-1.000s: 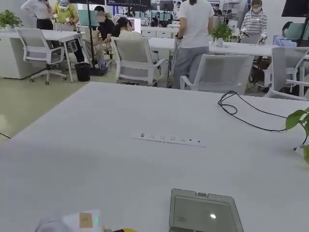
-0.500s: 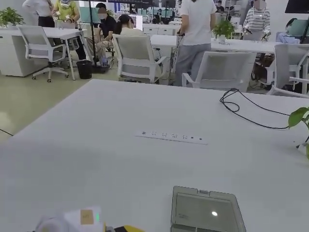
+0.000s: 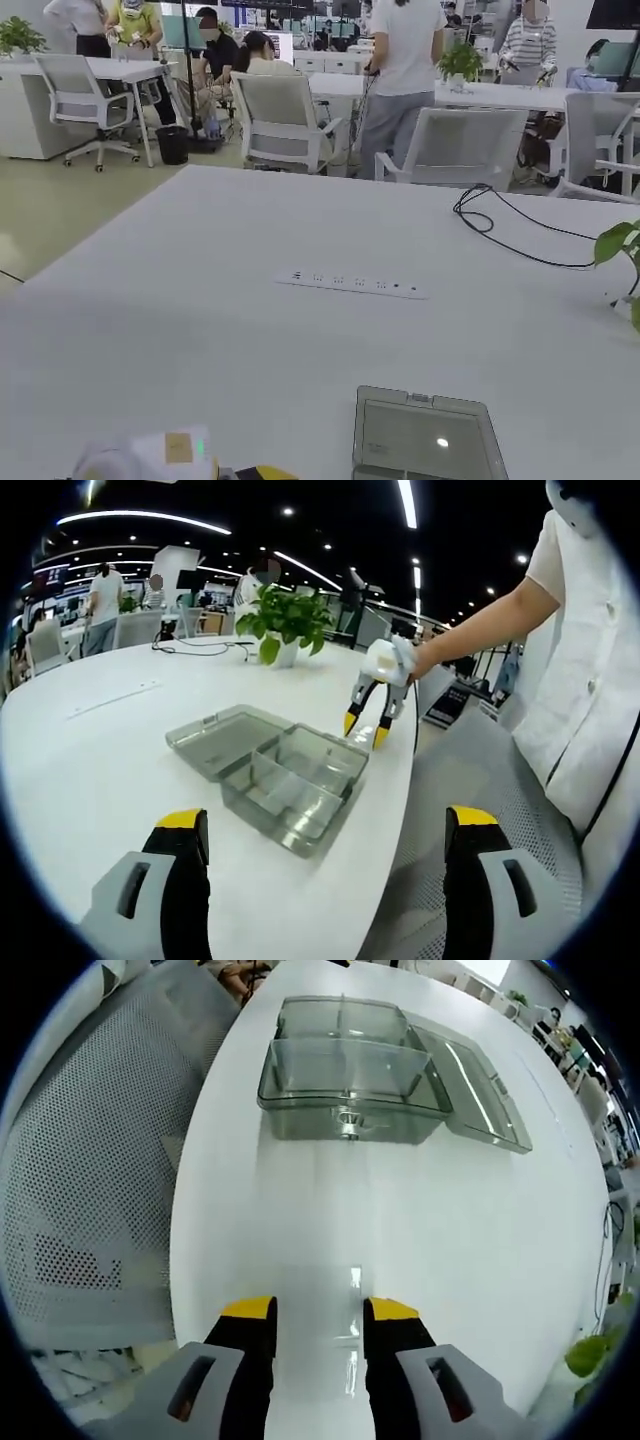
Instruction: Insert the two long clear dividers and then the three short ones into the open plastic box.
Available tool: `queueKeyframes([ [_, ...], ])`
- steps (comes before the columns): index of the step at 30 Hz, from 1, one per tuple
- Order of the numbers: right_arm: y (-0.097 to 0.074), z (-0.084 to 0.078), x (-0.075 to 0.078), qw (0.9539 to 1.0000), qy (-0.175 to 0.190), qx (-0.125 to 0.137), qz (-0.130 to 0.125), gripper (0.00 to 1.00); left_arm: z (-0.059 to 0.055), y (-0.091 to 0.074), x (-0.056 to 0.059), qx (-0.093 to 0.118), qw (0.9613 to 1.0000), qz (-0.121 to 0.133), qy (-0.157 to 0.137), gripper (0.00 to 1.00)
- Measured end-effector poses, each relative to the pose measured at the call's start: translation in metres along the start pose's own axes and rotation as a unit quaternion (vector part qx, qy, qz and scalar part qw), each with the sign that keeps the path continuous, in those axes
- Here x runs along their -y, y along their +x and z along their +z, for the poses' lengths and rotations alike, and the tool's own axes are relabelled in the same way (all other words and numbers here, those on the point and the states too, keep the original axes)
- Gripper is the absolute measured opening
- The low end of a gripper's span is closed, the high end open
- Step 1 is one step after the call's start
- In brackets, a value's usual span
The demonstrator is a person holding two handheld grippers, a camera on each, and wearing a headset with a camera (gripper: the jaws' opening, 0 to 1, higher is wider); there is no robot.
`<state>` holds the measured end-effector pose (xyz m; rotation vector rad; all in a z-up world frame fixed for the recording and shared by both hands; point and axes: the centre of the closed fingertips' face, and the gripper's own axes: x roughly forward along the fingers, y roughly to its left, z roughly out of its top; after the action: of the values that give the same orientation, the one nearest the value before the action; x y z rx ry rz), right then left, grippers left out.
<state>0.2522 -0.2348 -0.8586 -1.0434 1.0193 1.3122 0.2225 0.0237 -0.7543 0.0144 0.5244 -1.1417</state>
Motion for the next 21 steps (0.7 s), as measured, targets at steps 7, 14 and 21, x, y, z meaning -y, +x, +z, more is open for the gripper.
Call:
queueKeyframes([
  [7, 0.0, 0.0001, -0.0004, 1.0, -0.001, -0.003, 0.0, 0.33, -0.0002, -0.0005, 0.001, -0.001, 1.0, -0.001, 0.002, 1.0],
  [14, -0.0003, -0.0008, -0.0006, 1.0, 0.002, -0.003, -0.001, 0.33, 0.0029, -0.0009, 0.0012, 0.001, 1.0, -0.001, 0.006, 1.0],
  [21, -0.0049, -0.0013, 0.0007, 0.9999, 0.014, 0.003, -0.006, 0.33, 0.0039, -0.0027, 0.0008, 0.001, 1.0, 0.0, 0.008, 1.0],
])
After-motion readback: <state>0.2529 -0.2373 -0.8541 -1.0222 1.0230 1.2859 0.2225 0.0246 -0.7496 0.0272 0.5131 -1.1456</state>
